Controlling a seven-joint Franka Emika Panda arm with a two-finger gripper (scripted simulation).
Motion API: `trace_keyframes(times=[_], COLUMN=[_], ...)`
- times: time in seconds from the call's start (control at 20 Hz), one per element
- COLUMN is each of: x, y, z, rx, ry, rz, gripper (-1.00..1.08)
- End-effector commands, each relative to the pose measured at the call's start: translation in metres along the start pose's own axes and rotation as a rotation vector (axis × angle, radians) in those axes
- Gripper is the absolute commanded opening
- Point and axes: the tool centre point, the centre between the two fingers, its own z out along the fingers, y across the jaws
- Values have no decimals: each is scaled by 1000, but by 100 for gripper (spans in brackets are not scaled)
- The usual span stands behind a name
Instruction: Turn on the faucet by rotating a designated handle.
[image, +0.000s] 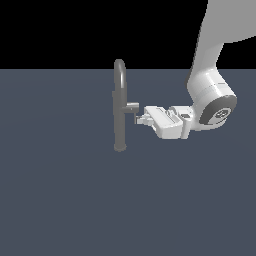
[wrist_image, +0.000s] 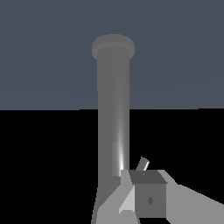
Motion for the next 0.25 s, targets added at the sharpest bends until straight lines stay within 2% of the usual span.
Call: trace_keyframes(times=[0.0, 0.2], x=[6, 15], y=[-14, -21], z=[14, 14], rx=[-7, 0], ry=[3, 11], rz=[-5, 3], gripper=[-100, -100])
